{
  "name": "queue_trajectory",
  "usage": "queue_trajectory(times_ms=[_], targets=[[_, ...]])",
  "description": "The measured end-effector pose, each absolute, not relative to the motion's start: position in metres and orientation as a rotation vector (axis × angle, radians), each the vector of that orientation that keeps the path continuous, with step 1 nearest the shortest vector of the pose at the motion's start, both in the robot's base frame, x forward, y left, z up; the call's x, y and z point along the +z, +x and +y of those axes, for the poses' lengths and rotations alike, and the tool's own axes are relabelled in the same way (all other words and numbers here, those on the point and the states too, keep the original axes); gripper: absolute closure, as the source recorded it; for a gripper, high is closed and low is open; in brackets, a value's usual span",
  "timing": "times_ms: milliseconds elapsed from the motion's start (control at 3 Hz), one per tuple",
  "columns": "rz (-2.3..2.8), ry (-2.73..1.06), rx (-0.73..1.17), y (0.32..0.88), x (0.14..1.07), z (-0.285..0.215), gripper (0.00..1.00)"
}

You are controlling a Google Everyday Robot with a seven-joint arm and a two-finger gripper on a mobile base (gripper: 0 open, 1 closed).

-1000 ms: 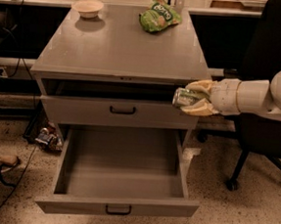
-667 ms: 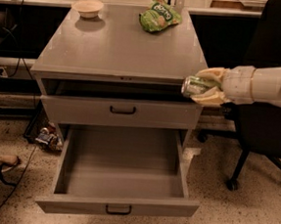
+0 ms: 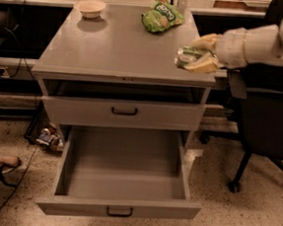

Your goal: Pick green can from middle drawer and place on counter

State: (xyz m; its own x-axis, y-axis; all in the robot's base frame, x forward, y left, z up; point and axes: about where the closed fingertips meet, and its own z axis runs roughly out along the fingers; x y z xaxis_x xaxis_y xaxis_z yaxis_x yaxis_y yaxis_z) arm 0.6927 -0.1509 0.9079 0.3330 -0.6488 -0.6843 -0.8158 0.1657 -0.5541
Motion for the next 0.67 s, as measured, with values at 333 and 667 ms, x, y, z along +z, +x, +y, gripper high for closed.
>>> queue_trajectory(times_ms=[333, 667], targets=[[1.349, -1.574, 0.236, 0.720, 0.918, -0.117, 1.00], [1.337, -1.606, 0.287, 0.749, 0.914, -0.080, 1.00]])
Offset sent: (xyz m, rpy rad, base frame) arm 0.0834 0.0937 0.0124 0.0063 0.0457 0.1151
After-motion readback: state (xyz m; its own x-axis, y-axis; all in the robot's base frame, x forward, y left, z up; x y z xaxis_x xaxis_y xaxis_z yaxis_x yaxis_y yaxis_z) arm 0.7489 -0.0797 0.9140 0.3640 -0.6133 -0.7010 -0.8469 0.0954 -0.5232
